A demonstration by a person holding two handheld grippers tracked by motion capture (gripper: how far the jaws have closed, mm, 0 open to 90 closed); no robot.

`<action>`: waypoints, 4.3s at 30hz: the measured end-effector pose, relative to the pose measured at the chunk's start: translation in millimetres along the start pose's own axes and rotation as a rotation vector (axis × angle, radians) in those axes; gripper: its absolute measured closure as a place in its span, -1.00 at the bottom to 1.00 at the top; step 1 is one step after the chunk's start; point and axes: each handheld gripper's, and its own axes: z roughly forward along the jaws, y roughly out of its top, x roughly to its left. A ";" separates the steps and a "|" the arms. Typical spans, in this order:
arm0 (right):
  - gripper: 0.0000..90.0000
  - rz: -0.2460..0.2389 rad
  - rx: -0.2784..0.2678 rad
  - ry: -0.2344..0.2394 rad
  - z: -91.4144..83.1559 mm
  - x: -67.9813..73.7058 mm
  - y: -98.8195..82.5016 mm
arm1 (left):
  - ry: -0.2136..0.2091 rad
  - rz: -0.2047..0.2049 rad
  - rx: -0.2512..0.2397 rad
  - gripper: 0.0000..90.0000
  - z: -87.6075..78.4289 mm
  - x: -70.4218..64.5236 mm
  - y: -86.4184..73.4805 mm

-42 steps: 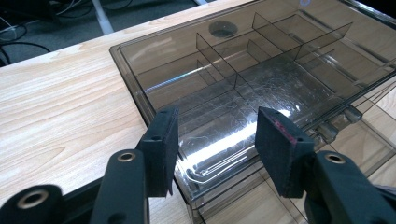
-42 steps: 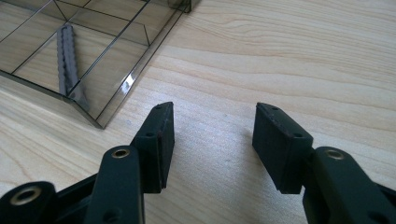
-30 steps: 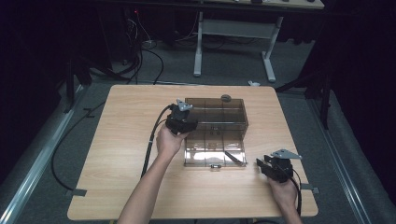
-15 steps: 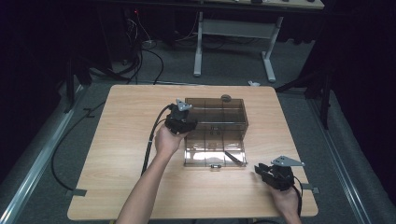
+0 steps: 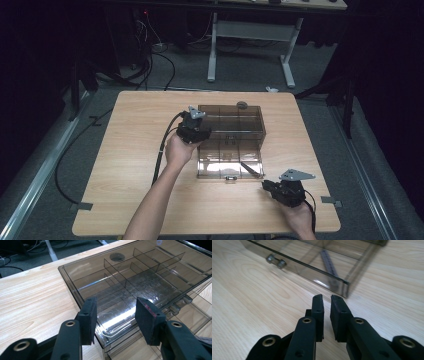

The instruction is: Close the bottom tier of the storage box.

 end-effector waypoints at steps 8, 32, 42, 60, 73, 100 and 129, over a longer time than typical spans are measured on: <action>0.87 -0.033 0.013 0.041 13.4 13.3 14.1 | 0.001 0.001 0.001 0.18 0.0 -0.1 -0.1; 0.97 0.017 0.046 0.095 39.0 21.2 23.3 | 0.000 0.003 0.001 0.18 -0.1 0.0 0.0; 0.97 0.021 0.052 0.097 42.5 22.9 29.0 | 0.002 0.003 0.001 0.18 0.0 -0.3 -0.1; 0.98 0.024 0.055 0.104 51.7 24.6 35.2 | 0.003 0.003 0.002 0.18 -0.1 -0.6 -0.3; 0.98 0.035 0.063 0.113 58.0 24.3 36.0 | 0.002 0.003 0.001 0.18 -0.1 -0.5 -0.4; 0.99 0.061 0.066 0.117 69.2 24.8 45.6 | 0.003 0.004 0.001 0.18 -0.1 -0.6 -0.4; 0.99 0.106 0.066 0.096 77.5 15.5 54.0 | 0.004 0.003 0.001 0.17 0.0 -0.8 -0.4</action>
